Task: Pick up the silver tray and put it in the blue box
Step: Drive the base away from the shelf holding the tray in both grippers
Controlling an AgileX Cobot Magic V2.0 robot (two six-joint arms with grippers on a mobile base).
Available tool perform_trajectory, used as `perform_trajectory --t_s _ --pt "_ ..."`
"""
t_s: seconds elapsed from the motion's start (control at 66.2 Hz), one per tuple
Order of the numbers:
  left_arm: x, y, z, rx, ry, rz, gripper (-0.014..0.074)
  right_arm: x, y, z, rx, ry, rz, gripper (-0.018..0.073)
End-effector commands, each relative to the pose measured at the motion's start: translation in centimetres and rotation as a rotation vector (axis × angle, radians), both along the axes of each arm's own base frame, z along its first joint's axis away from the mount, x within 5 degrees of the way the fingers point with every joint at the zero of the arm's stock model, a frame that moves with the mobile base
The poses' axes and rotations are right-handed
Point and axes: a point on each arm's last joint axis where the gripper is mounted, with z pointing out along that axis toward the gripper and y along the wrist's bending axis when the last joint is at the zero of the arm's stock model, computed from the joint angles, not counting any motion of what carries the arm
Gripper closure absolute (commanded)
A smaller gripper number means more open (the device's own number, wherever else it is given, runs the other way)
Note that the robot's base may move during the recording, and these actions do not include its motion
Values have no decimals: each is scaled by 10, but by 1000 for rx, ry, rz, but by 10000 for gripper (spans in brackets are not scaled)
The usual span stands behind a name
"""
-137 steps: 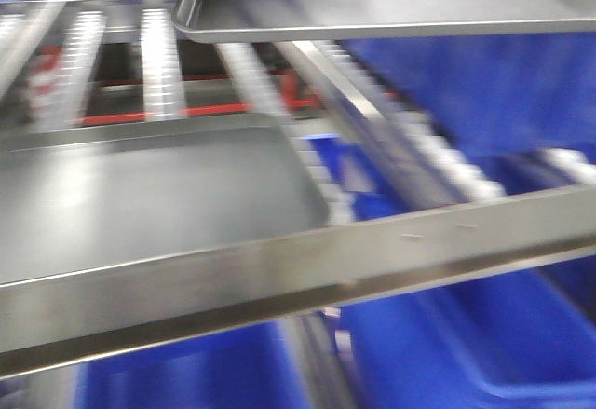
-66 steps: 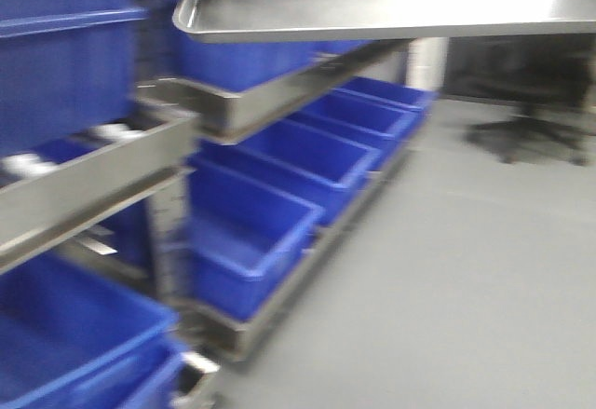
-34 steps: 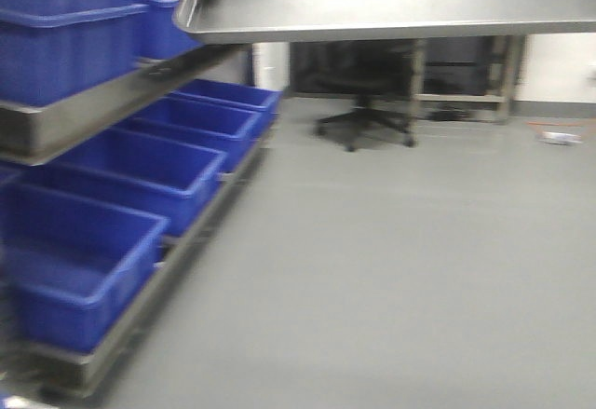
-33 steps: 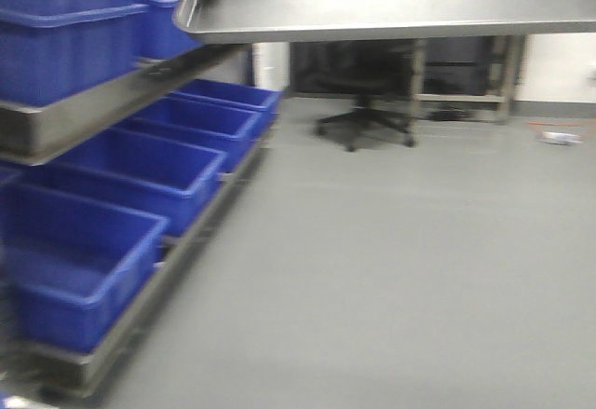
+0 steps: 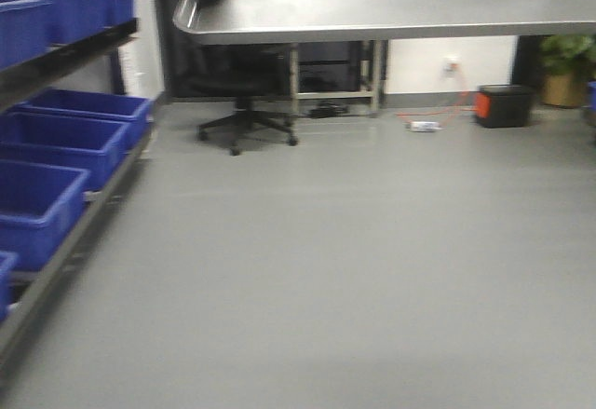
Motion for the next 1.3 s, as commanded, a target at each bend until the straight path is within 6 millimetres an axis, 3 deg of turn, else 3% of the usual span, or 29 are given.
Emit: perform_trajectory --t_s 0.0,1.284 --pt "-4 5 23 -46 -97 -23 701 -3 -1 17 7 -97 23 501" --pt "-4 5 23 -47 -97 -23 701 -3 -1 17 7 -97 23 501"
